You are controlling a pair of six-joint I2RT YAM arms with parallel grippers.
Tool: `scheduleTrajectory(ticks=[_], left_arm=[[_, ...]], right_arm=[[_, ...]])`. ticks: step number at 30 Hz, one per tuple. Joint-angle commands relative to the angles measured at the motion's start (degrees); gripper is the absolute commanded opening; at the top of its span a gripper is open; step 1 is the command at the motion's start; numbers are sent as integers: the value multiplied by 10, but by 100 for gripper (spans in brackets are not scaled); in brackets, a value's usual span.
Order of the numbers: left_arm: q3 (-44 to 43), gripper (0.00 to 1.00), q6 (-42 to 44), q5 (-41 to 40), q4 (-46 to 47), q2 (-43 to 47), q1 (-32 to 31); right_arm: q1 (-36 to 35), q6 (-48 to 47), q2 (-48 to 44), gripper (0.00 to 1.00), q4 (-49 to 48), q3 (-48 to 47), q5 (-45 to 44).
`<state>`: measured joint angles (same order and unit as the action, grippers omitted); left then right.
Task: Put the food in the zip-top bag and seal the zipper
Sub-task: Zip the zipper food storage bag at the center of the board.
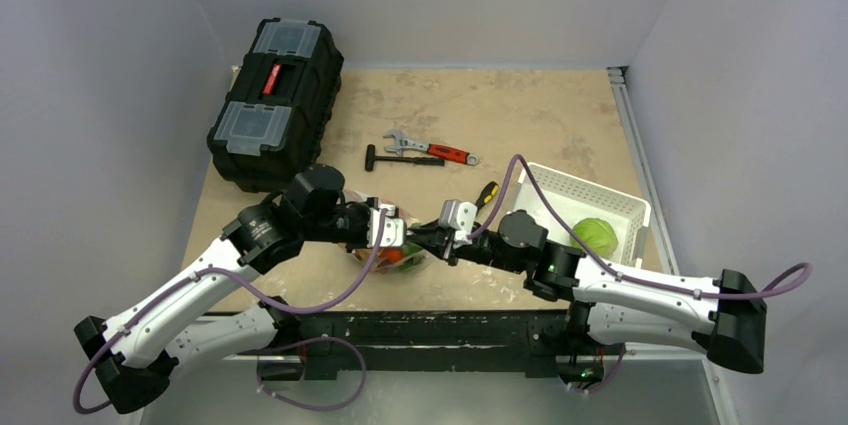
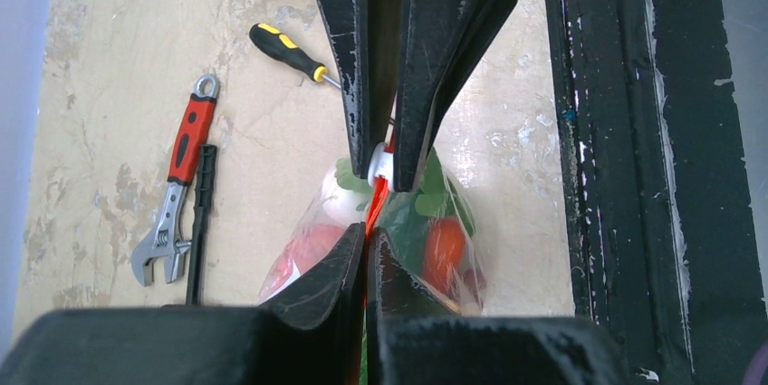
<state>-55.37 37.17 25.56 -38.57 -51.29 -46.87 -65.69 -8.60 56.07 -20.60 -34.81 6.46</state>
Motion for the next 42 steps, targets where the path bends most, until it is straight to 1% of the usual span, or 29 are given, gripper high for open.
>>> scheduleTrajectory(ticks=[1,9,17,22,23,25,31,32,33,35,38,42], left_arm=[[1,0,4,37,18,3,-4],[1,0,4,38,18,2,-4],[1,0,3,42,20,8,-4],[1,0,1,46,20,9,-4],[1,0,1,44,21,9,-5],[2,0,1,42,22,9,-4],[2,0,-1,38,23,6,-4],[1,0,-1,39,23,6,-4],[1,0,-1,38,23,5,-4],[0,0,-1,38,24,3,-5],[1,0,-2,37,23,-1,-4],[1,0,-3,34,23,-4,-4]], right_arm=[[1,6,-13,3,-67,-3,-28],[1,7,25,4,-100,-11,-15],[1,2,43,5,-108,-21,-8],[1,2,57,10,-97,-34,23],[2,4,58,12,-85,-40,26],[1,18,52,18,-49,-50,21],[1,80,-26,56,98,-41,-48],[1,113,-39,62,119,-40,-61],[1,133,-50,65,146,-41,-75],[1,161,-60,68,198,-56,-78],[1,187,-52,67,262,-87,-67],[1,195,-27,57,305,-125,-43]])
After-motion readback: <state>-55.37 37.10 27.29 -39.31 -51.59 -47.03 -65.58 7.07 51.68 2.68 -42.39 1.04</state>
